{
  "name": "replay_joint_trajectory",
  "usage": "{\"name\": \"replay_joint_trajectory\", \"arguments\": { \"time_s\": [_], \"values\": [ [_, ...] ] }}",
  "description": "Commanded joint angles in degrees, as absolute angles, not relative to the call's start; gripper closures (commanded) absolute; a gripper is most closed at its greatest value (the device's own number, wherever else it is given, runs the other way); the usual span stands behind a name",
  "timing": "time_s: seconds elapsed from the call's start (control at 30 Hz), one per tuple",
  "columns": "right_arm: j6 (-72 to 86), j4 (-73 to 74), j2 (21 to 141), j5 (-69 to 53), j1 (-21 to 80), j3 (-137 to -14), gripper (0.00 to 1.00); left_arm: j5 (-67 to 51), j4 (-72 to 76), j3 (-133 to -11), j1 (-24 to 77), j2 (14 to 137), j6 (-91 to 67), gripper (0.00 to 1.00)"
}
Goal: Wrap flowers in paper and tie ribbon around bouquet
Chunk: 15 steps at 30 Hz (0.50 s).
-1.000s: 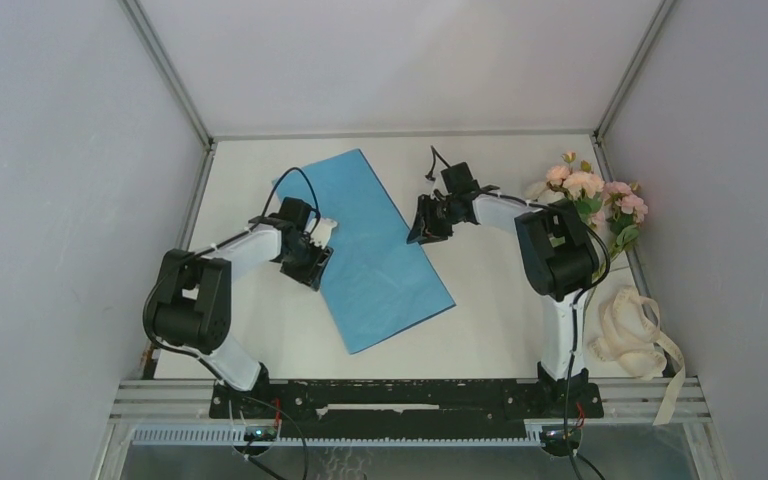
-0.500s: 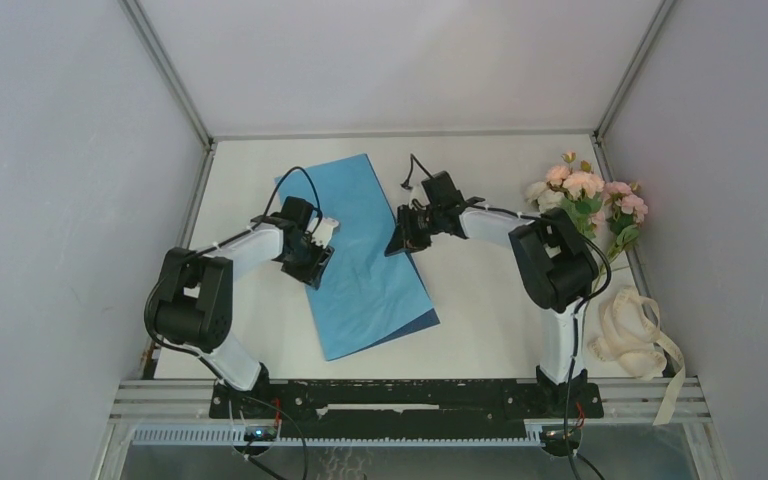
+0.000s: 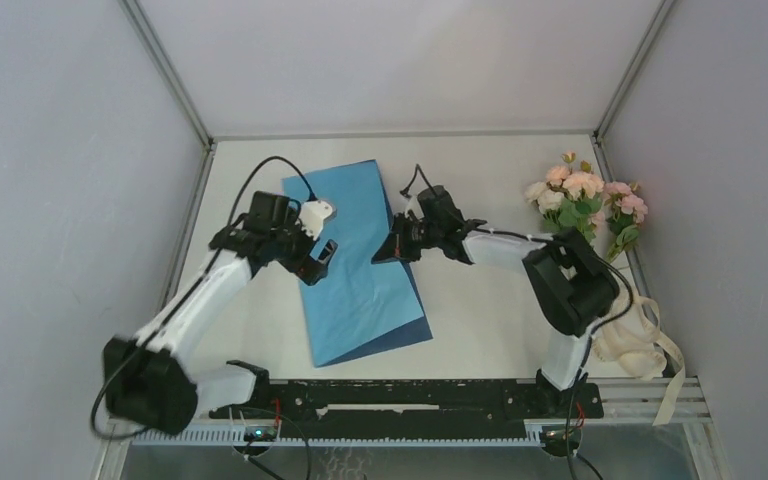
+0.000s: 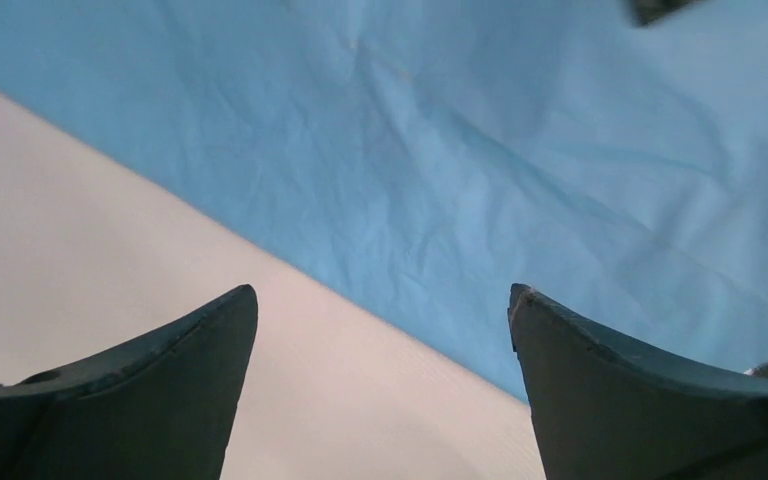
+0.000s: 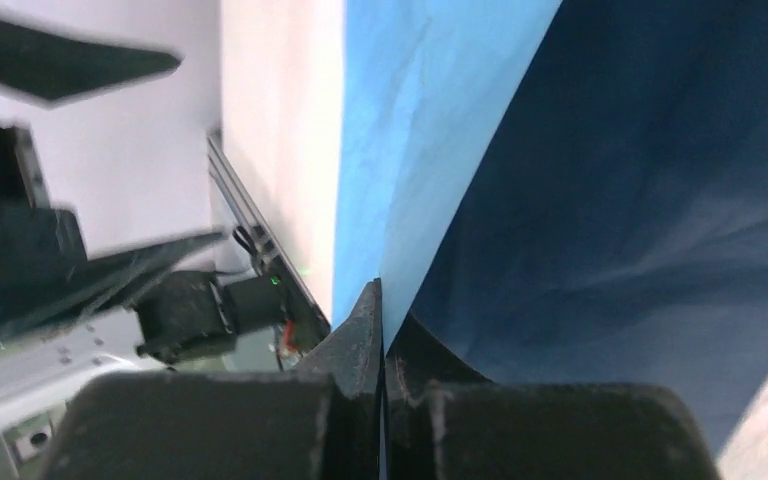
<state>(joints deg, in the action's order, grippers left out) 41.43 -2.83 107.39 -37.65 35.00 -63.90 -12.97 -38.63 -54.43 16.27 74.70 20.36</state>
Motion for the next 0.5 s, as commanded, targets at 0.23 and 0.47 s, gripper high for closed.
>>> {"name": "replay_joint_trajectory", "arguments": {
  "time_s": [0.23,0.47],
  "values": [
    [60.3,-20.0,79.0,-4.3,42.1,-52.3,1.00,-19.6,-48.1,-56.2,35.9,52.8,28.3,0.00],
    [59.0,-17.0,72.0,3.7,45.8,-52.2,1.00,-4.1,-41.6,-53.2,41.4,51.5,34.0,0.00]
  ]
}}
